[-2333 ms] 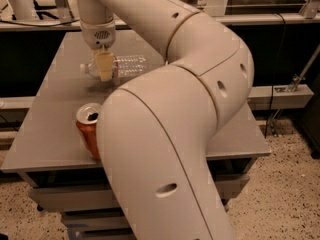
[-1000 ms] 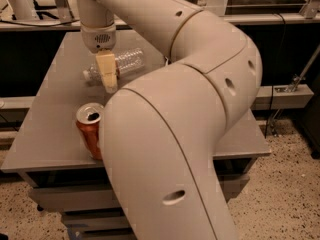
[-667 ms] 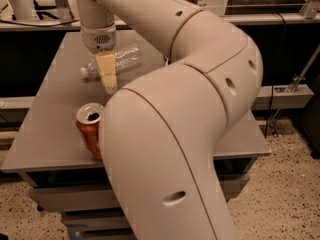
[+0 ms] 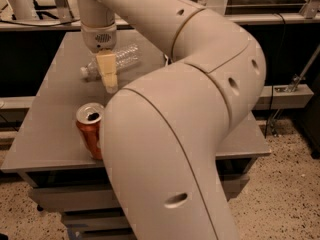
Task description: Knock water bottle over
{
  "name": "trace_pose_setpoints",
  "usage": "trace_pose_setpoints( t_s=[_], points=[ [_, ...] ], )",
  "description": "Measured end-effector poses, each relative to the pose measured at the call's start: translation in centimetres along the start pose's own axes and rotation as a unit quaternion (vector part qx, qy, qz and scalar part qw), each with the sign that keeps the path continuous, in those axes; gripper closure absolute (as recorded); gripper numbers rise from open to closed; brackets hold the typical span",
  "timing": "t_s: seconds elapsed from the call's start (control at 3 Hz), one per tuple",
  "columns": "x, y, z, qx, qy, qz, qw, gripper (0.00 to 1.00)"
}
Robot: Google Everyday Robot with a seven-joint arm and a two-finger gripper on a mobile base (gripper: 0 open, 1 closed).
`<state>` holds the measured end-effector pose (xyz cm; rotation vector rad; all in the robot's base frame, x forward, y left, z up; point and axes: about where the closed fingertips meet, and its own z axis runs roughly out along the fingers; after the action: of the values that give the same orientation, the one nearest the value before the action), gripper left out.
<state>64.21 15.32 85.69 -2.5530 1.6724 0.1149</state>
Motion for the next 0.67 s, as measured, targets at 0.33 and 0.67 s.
trace_pose_setpoints(
  t_s=[0.33,0.67],
  points=[
    [0.6,-0.1,-2.2,0.040,-0.028,-0.001,0.9988,0.00],
    [2.2,1.1,-6.1,0.114,-0.079,-0.002,0.9904,0.00]
  ],
)
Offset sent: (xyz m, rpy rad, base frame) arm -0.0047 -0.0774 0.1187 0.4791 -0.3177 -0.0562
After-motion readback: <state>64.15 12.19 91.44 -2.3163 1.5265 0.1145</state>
